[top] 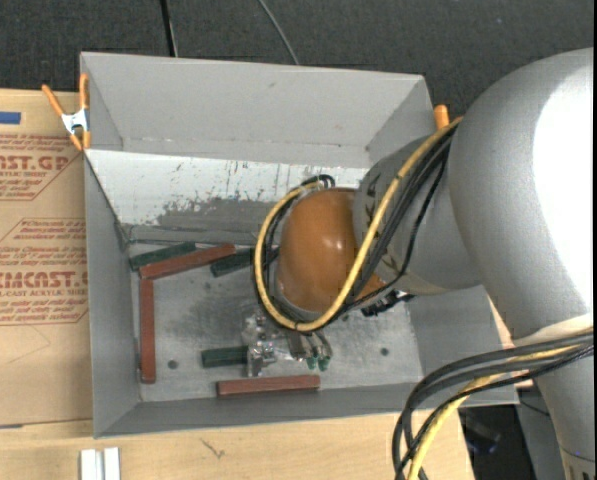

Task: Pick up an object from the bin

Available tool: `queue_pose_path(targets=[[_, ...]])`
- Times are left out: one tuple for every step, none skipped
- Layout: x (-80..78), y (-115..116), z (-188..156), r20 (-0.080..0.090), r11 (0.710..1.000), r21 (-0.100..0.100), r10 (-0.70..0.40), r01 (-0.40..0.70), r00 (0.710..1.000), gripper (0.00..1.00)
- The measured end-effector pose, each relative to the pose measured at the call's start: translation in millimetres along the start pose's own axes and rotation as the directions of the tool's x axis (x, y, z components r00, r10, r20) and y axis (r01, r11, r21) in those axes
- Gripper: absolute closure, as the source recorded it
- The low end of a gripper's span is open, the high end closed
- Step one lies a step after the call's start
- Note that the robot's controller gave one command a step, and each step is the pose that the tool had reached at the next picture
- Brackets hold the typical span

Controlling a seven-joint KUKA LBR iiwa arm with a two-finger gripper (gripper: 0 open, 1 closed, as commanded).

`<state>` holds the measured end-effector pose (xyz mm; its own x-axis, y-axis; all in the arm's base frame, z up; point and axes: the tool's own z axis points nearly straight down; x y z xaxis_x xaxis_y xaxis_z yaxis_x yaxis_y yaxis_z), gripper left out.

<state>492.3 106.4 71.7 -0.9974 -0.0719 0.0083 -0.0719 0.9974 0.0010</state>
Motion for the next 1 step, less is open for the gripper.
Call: queue_pose_path(targets=[[4.3, 6.0, -146.6, 0.010, 1.000, 0.001, -0.019, 0.019, 1.000, 1.00]])
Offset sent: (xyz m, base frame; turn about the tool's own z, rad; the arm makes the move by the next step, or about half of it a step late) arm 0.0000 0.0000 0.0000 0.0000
